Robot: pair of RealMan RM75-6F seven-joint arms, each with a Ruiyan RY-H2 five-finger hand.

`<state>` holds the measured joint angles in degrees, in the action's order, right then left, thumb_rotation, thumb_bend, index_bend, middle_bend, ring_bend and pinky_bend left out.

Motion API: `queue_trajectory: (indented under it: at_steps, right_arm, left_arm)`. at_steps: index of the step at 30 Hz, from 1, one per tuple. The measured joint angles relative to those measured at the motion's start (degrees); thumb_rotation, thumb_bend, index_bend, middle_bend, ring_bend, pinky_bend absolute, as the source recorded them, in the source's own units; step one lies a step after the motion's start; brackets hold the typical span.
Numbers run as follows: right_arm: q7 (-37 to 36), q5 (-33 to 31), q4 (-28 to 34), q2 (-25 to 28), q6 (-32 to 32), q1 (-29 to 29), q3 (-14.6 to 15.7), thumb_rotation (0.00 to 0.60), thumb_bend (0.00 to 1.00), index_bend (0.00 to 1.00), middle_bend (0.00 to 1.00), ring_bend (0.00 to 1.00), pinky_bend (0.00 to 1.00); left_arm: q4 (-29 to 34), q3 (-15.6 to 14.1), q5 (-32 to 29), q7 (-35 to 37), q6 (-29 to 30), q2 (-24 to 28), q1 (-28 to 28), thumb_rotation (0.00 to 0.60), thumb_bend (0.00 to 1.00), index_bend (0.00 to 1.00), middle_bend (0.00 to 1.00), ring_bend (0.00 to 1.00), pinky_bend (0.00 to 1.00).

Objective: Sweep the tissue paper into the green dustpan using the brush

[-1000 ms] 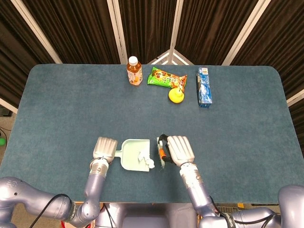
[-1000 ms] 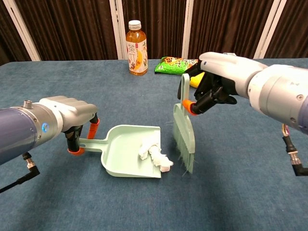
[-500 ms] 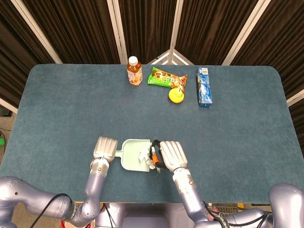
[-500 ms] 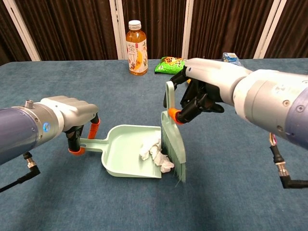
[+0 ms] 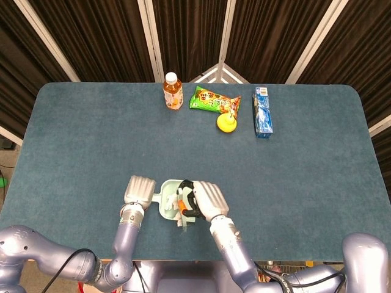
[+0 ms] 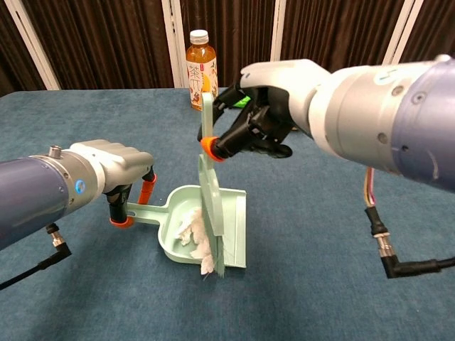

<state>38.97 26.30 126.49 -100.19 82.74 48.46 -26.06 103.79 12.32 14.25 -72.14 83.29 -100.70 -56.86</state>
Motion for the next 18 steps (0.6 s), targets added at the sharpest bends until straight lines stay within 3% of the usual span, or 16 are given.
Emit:
queue_trajectory:
  at_steps: [9,14,18]
  right_arm:
    - [-3.8,-4.27,1.93,0.65,-0.57,0.58,-3.87,0.6,0.54,0.82,0.89,0.87,0.91]
    - [-2.17,-0.68,0.7,1.82,0.73,1.05,-2.04,0.6,0.54,0.82,0.89,0.87,0.91]
    - [-0.67,3.66,-1.25,3.09,2.38,1.02,1.2,0.6,0.54,0.82,0.89,0.87,0.91]
  left_arm:
    - [-0.43,-0.24,-0.05,0.21,-0.12,-0.53,-0.04,0.6,0.58,0.69,1.0,0.97,0.98]
    - [-0.28,-0.24,-0.03,0.26,-0.01,-0.17,0.03,0.6,0.58,0.69,1.0,0.97,0.98]
    - [0.02,-0.25,-0.03,0.23,0.2,0.03,0.05,0.6,0.58,0.69,1.0,0.97,0.98]
